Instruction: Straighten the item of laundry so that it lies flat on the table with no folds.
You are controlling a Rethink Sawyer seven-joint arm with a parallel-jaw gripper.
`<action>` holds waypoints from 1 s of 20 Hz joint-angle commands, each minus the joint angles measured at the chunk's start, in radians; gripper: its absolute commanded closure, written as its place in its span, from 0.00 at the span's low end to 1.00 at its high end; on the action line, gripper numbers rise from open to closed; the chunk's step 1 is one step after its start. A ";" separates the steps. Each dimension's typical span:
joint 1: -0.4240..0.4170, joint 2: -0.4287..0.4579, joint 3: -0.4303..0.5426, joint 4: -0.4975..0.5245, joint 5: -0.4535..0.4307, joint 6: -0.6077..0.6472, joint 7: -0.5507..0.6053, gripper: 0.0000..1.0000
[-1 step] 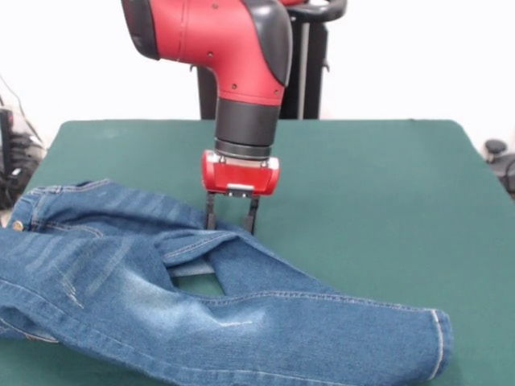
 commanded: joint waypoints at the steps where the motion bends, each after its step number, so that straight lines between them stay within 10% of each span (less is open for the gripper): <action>1: 0.033 0.144 0.010 -0.023 0.103 -0.085 0.207 0.00; 19: -0.007 0.119 0.066 0.011 0.087 0.004 0.179 0.00; 20: 0.002 0.123 0.057 0.006 0.075 -0.028 0.173 1.00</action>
